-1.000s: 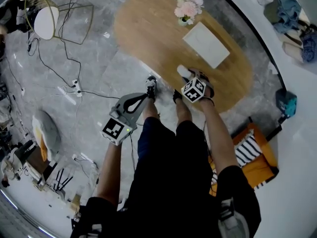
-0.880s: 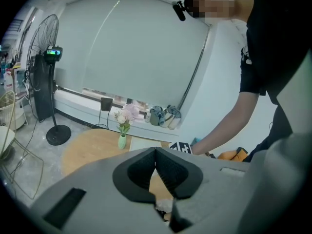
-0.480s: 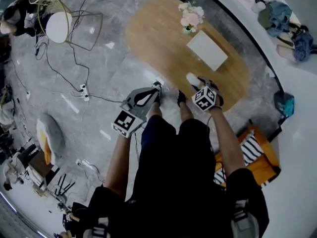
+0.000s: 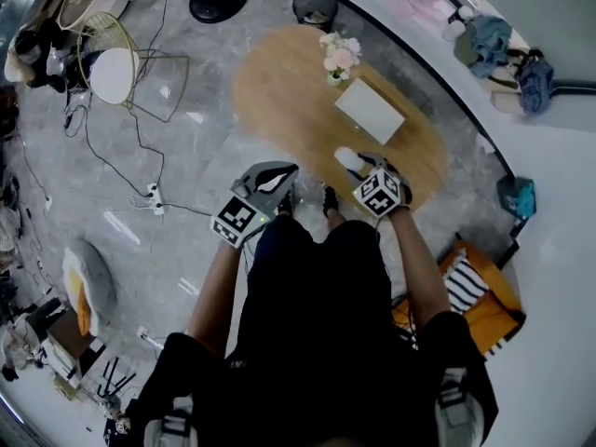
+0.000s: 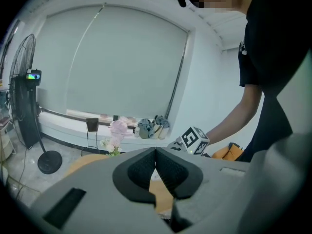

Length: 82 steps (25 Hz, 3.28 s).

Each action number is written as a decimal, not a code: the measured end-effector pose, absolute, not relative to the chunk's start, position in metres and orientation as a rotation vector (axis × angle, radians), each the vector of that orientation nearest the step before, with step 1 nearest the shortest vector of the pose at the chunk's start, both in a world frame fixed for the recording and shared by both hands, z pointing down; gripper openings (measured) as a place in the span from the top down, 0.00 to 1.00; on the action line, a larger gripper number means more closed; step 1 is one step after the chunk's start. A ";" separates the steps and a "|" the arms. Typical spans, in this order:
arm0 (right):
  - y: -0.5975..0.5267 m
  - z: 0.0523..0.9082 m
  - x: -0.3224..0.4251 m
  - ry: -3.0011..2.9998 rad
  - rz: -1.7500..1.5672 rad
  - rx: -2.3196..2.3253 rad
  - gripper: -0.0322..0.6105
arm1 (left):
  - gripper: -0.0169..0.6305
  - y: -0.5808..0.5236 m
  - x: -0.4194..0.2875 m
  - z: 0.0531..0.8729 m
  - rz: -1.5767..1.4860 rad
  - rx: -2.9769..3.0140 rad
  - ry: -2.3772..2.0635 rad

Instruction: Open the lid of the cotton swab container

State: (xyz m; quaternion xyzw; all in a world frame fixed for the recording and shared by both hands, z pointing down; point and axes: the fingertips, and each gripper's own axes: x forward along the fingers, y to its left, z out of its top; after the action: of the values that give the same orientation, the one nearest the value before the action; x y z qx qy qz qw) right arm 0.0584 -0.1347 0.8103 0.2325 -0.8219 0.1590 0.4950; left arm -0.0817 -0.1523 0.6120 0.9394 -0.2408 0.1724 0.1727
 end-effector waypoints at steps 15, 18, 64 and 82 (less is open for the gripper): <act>-0.128 0.642 0.032 -2.048 0.231 0.294 0.66 | 0.94 -0.144 -0.054 0.584 0.473 2.791 -0.483; -0.130 0.626 0.031 -2.027 0.195 0.260 0.66 | 0.89 -0.141 -0.048 0.580 0.487 2.817 -0.445; -0.067 0.518 0.013 -2.361 0.172 -0.060 0.65 | 0.62 -0.065 0.041 0.553 0.380 2.900 -0.055; -0.063 0.500 0.007 -2.566 0.247 -0.012 0.63 | 0.62 -0.058 0.041 0.545 0.330 2.894 -0.092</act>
State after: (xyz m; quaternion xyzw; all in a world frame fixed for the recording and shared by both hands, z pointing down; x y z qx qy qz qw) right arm 0.0068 -0.0626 0.5005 -0.0045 -0.9561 0.0921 0.2780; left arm 0.0410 -0.0578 0.5448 0.9867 -0.0313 0.1125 0.1135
